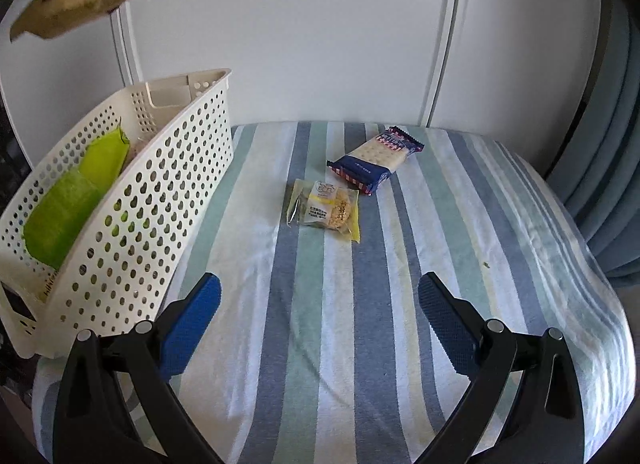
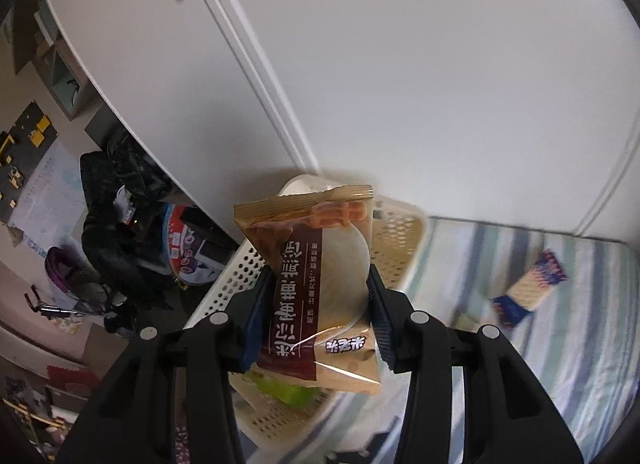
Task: Organize snacks
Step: 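Carry the brown bread pack over the basket and open the right tool, then grasp the blue Mixx cracker pack with the right tool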
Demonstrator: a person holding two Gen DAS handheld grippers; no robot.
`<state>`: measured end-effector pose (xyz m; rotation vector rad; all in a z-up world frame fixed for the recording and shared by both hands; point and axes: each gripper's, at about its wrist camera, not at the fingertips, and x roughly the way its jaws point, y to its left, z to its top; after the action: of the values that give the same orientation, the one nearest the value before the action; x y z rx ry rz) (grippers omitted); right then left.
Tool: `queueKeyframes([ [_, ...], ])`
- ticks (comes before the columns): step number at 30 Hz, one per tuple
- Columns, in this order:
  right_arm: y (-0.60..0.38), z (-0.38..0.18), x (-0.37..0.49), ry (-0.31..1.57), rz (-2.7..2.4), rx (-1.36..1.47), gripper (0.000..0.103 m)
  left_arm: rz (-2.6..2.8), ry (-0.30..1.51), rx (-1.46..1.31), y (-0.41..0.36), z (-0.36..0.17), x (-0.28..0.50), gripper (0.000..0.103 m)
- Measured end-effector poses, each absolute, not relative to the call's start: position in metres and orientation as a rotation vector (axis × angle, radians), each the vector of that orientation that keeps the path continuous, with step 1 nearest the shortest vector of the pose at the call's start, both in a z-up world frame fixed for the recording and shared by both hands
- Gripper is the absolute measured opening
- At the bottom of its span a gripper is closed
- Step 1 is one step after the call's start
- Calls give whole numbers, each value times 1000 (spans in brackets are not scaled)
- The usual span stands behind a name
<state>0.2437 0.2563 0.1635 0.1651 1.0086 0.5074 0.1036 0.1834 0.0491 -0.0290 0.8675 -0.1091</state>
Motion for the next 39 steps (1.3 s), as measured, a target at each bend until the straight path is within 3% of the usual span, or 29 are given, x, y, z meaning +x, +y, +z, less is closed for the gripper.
queueKeyframes([
  [5,274,149,255,1065,525,182,47,-127,894,-124,196,44,109,100],
  [24,219,212,252,967,555,239,47,-145,894,-172,197,45,112,100],
  [37,149,179,270,968,357,233,48,-138,876,-184,200,51,112,100],
  [39,139,171,272,974,330,240,58,-137,874,-184,200,52,112,100],
])
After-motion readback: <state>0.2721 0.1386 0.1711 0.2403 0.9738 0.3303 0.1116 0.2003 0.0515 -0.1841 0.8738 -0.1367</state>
